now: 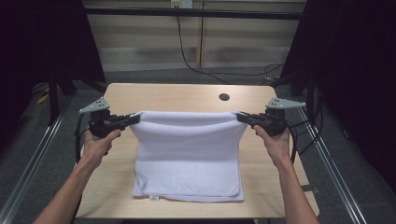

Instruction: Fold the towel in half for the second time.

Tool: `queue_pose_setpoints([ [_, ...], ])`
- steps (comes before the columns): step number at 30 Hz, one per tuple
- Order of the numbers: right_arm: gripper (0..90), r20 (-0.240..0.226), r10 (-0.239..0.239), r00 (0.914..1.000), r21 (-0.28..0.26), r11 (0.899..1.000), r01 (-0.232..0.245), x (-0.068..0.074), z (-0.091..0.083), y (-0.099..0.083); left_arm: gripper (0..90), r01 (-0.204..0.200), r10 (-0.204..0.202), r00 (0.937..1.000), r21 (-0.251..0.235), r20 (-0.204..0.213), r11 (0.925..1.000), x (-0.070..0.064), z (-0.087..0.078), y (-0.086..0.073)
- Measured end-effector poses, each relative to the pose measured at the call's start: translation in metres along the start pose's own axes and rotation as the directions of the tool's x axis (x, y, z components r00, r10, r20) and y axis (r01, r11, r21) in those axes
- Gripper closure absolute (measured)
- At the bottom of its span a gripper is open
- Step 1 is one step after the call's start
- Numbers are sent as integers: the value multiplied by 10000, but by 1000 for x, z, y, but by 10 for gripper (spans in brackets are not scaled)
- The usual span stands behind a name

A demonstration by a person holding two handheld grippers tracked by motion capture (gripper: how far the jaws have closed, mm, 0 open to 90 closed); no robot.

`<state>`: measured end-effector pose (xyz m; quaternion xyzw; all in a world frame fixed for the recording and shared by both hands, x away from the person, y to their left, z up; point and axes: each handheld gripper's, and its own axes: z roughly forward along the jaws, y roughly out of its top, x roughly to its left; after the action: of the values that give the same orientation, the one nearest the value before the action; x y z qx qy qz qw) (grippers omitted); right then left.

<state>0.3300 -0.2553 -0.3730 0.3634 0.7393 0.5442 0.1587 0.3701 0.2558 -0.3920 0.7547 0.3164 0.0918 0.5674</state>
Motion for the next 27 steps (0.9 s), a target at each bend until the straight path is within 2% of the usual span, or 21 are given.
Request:
queue_pose_setpoints([
  [3,873,-207,-130,9997,-58,9999,129,8,-6,-5,827,58,-54,9998,-191,204,9998,-7,-7,-9],
  [6,873,-438,-173,9989,29,9998,175,16,-12,-14,826,39,-35,9995,-124,320,9999,-14,-12,-21],
  [8,873,-512,-214,9985,166,9996,222,22,-16,-22,826,122,-115,9992,-181,372,9998,-21,-17,-31],
  [10,872,-646,-236,9976,165,9996,247,30,-22,-33,826,-15,19,9989,-84,462,10000,-27,-20,-40],
  [14,872,-817,-291,9962,325,9990,318,44,-31,-51,824,28,-29,9977,13,682,10000,-38,-29,-58],
  [16,871,-878,-209,9959,503,9984,254,50,-35,-64,822,-68,55,9973,170,735,9998,-43,-32,-66],
  [20,869,-951,-51,9955,808,9967,128,58,-39,-85,818,59,-93,9962,386,870,9992,-49,-35,-82],
  [22,869,-1038,82,9946,915,9958,13,62,-40,-96,816,-1,-51,9960,583,892,9983,-52,-36,-89],
  [25,866,-1016,206,9946,1470,9891,-55,66,-38,-111,807,-50,-32,9955,865,949,9962,-56,-36,-99],
  [27,864,-1039,370,9939,1640,9863,-196,68,-38,-121,803,-40,-71,9942,1026,1074,9947,-59,-36,-105],
])
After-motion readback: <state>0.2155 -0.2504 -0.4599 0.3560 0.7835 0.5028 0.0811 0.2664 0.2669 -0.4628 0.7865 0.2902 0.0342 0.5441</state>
